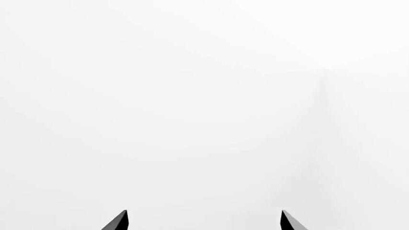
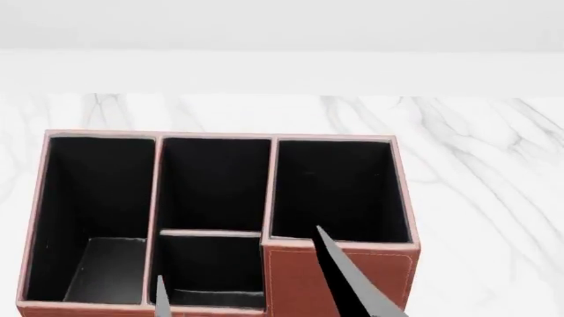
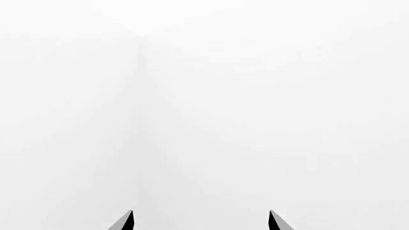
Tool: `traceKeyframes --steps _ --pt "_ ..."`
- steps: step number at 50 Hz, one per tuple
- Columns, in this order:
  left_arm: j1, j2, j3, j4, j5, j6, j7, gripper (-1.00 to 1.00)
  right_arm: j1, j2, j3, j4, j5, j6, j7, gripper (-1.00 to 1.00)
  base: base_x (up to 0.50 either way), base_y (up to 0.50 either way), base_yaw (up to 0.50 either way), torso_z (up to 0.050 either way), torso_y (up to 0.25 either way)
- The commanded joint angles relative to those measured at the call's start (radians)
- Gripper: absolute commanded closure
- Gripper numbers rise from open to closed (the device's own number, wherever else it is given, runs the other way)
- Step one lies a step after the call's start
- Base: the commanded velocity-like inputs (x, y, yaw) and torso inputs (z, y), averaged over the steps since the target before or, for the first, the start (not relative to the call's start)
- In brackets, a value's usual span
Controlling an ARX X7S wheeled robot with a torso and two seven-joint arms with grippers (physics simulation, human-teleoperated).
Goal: Pick up the yellow and white mug and place it to the right of the caddy.
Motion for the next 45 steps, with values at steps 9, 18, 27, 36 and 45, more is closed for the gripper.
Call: traceKeyframes --steps 9,18,27,36,45 --pt "0.0 -0.008 -0.002 0.0 -0.009 -0.004 -0.007 -1.0 -0.091 -0.201 -0.003 0.0 0.034 0.117 0.0 -1.0 0.0 0.0 0.0 0.0 0.0" --pt "0.0 -0.007 0.001 0.0 -0.005 -0.005 -0.004 -1.0 -0.124 -0.242 0.001 0.0 0.06 0.154 -0.002 -1.0 0.0 0.0 0.0 0.0 0.0" --pt "0.0 0.006 -0.003 0.0 -0.003 -0.001 0.009 -1.0 -0.159 -0.273 0.01 0.008 0.073 0.177 -0.02 -1.0 0.0 0.0 0.0 0.0 0.0" --pt "0.0 0.001 0.0 0.0 -0.002 -0.003 0.005 -1.0 -0.208 -0.31 0.012 0.042 0.083 0.188 -0.055 -1.0 0.0 0.0 0.0 0.0 0.0" --pt "0.0 0.002 0.001 0.0 0.0 -0.004 0.007 -1.0 -0.261 -0.341 0.005 0.112 0.099 0.166 -0.102 -1.0 0.0 0.0 0.0 0.0 0.0"
